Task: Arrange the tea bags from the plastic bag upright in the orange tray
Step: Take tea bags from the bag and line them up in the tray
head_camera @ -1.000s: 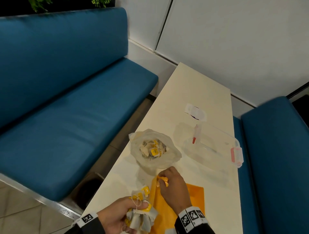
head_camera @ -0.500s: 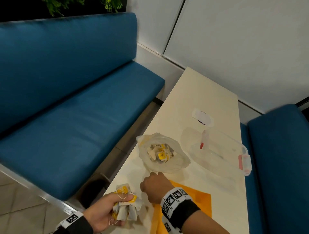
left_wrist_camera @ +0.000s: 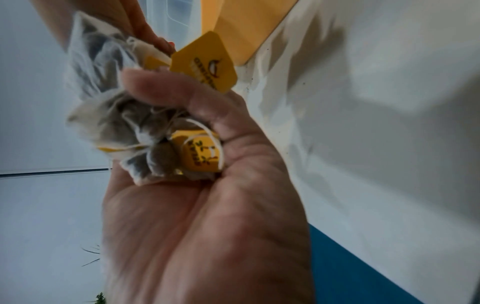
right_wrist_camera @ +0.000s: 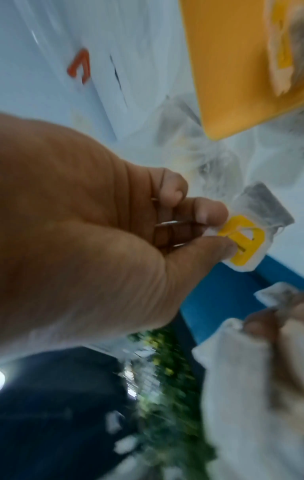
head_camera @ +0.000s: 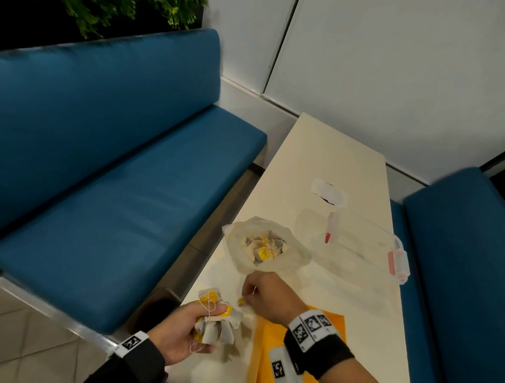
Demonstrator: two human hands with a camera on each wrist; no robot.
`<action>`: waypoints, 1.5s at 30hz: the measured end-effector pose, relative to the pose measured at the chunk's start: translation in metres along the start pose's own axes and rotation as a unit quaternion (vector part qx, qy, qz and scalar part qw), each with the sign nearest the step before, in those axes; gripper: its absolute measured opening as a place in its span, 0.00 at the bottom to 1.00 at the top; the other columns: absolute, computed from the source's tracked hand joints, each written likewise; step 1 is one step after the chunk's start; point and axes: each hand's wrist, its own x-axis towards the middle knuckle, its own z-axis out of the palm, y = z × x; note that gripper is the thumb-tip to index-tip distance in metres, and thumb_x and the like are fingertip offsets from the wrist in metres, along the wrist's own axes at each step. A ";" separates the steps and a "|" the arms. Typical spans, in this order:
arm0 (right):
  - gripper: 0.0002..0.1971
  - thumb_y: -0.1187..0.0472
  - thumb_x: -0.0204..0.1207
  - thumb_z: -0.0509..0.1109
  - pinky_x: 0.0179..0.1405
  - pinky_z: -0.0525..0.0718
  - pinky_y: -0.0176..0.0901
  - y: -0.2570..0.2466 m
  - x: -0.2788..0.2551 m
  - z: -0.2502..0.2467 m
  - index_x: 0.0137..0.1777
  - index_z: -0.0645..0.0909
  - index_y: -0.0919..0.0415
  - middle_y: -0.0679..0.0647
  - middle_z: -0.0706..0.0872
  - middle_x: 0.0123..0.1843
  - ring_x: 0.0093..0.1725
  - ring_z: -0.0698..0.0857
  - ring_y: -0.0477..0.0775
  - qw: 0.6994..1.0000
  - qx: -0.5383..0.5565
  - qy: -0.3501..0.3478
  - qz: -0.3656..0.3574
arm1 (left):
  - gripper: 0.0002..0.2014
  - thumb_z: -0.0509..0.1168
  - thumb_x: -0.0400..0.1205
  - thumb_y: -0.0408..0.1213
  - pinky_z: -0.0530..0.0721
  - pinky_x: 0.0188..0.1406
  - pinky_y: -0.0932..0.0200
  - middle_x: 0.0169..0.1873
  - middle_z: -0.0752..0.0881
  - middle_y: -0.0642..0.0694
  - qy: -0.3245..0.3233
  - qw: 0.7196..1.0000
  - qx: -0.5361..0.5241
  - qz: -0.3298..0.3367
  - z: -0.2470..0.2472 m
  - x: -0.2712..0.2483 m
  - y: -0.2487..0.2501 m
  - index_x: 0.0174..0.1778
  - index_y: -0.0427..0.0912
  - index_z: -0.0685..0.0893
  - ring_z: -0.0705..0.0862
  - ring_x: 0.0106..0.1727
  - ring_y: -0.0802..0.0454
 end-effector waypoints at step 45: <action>0.09 0.67 0.71 0.75 0.50 0.89 0.47 0.086 -0.031 0.068 0.49 0.93 0.61 0.55 0.94 0.45 0.46 0.91 0.52 0.895 0.306 0.216 0.243 | 0.20 0.69 0.82 0.40 0.79 0.19 0.59 0.47 0.87 0.30 -0.017 0.999 0.008 0.036 0.079 0.048 -0.020 0.63 0.28 0.84 0.85 0.27 0.47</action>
